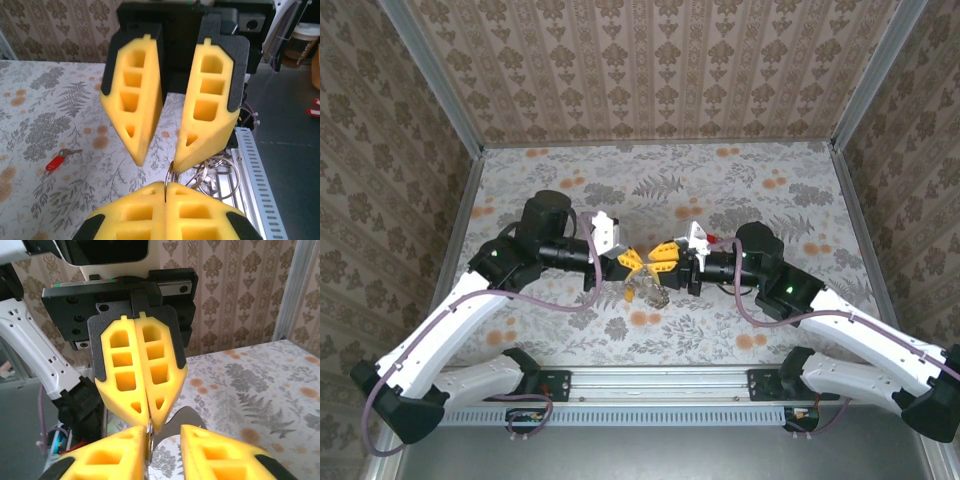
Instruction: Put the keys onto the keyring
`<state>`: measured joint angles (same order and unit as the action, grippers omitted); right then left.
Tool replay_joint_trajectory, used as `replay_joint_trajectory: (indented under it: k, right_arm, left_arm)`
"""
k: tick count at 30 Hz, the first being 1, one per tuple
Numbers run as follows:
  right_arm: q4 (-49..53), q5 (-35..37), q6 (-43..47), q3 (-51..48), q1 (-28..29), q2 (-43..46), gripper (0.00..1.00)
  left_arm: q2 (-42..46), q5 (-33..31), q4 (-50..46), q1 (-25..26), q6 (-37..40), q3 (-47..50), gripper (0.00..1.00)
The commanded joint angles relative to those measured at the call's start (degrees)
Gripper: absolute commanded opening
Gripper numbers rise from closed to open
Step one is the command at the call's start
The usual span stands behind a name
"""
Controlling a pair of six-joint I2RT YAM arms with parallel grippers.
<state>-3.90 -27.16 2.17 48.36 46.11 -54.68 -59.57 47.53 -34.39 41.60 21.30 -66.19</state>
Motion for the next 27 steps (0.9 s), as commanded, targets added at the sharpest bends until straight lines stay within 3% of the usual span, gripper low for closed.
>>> replay_joint_trajectory:
  k: [1,17,27]
  right_arm:
    - [7.3,3.4,6.1,3.2,-0.3,1.1,0.29]
    - [8.6,-0.7,8.9,4.5,0.0,-0.3,0.29]
    - [7.0,-1.4,7.6,5.1,0.0,-2.5,0.02]
  left_arm:
    - [-1.1,1.1,-6.4,0.3,4.8,-4.6,0.00]
    - [-6.0,1.8,-11.6,0.3,8.3,-10.3,0.00]
    - [-6.3,1.5,-11.4,0.9,8.4,-10.3,0.00]
